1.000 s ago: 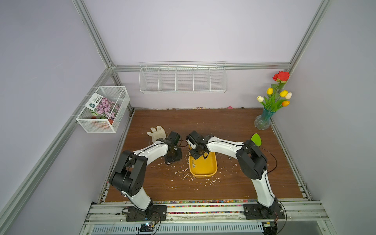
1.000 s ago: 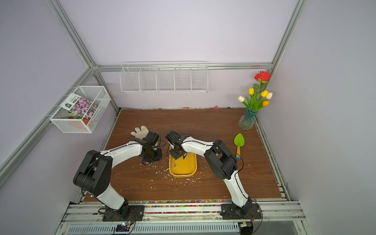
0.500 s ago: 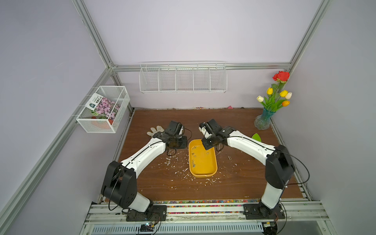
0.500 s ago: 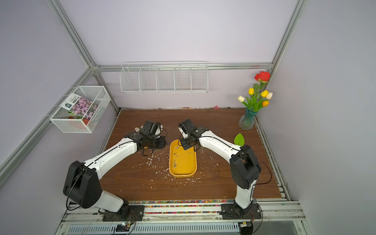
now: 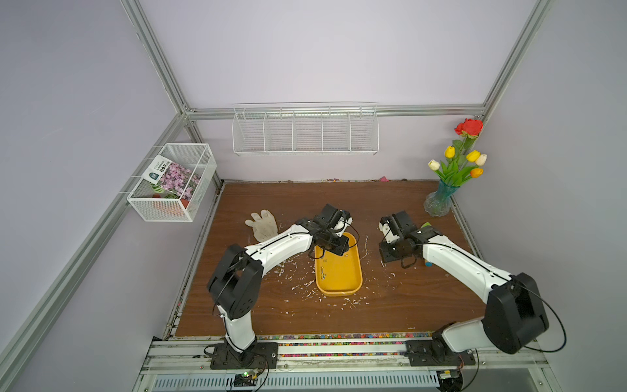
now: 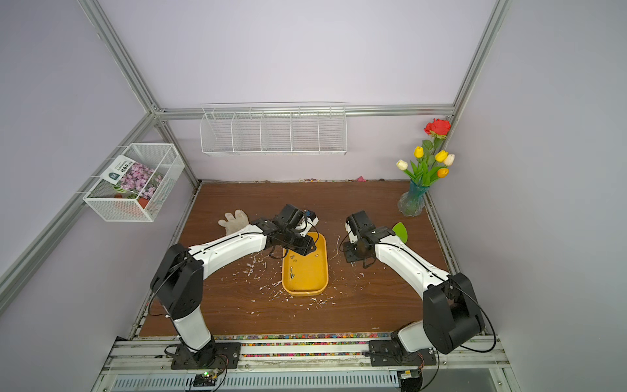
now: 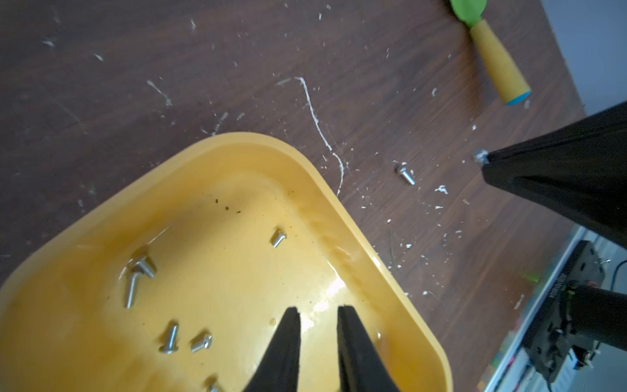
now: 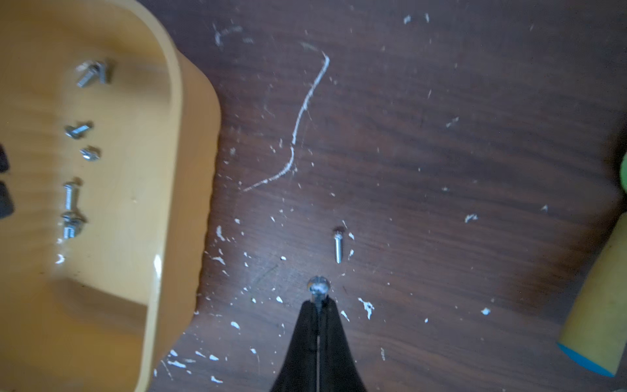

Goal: Take out the screws from the storage box
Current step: Place the screw at the center of the board.

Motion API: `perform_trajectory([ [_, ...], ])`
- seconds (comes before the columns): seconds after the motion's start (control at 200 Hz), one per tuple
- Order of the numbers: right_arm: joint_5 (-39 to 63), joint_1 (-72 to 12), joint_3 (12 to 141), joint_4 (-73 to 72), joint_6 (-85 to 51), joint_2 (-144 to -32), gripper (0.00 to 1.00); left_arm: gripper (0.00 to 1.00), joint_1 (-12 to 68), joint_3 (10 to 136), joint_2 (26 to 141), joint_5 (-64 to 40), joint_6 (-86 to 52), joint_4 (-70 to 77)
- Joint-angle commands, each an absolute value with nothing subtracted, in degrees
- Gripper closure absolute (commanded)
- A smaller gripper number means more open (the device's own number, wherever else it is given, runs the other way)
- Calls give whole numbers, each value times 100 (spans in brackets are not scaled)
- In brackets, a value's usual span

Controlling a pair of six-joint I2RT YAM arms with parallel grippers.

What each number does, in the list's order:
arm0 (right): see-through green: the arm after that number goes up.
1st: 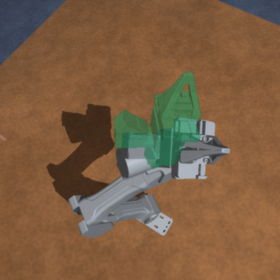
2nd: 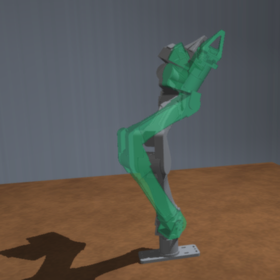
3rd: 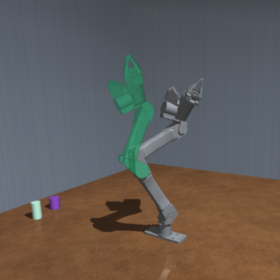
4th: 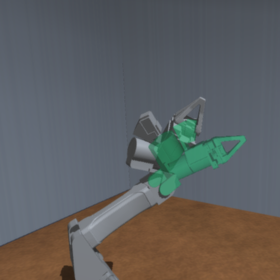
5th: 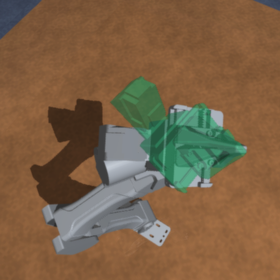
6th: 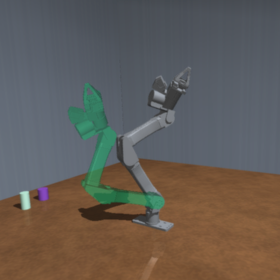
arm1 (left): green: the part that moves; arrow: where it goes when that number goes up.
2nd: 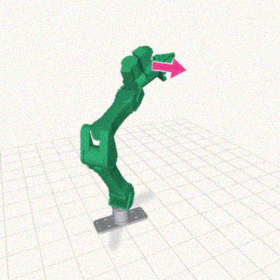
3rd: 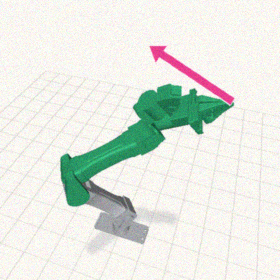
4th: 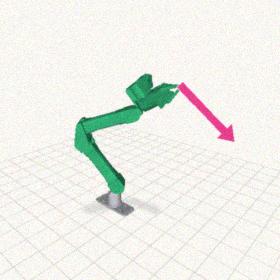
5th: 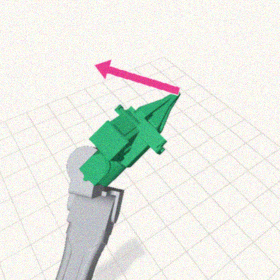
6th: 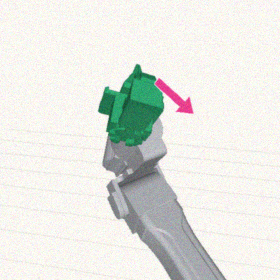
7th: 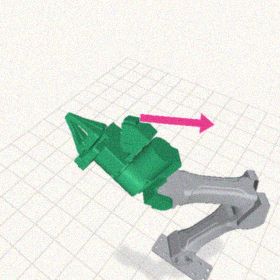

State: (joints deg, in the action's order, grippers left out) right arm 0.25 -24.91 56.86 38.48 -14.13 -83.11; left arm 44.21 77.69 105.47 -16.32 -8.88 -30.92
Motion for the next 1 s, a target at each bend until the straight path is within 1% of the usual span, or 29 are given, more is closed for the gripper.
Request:
perform_trajectory([
  [0.0,109,-2480,5404,3773,-1485,-8366,100,75,4610,8194,10931,-1610,-486,-3180],
  [0.21,298,-2480,5249,3659,-1507,-8801,100,74,4843,8393,11464,-1077,-583,-3176],
  [0.375,439,-2509,5233,3603,-1554,-9049,100,73,4847,8358,11565,-687,-695,-3184],
  [0.58,455,-2558,5164,3571,-1613,-9217,100,73,4844,8224,11463,-635,-698,-3086],
  [0.84,422,-2629,5302,3671,-1600,-9456,94,73,4844,8285,11718,-643,-734,-3120],
  [0.94,382,-2663,5323,3697,-1578,-9453,89,72,4845,8399,11839,-586,-712,-3256],
  [0.995,339,-2676,5326,3692,-1582,-9404,84,72,4844,8410,11888,-582,-705,-3278],
])
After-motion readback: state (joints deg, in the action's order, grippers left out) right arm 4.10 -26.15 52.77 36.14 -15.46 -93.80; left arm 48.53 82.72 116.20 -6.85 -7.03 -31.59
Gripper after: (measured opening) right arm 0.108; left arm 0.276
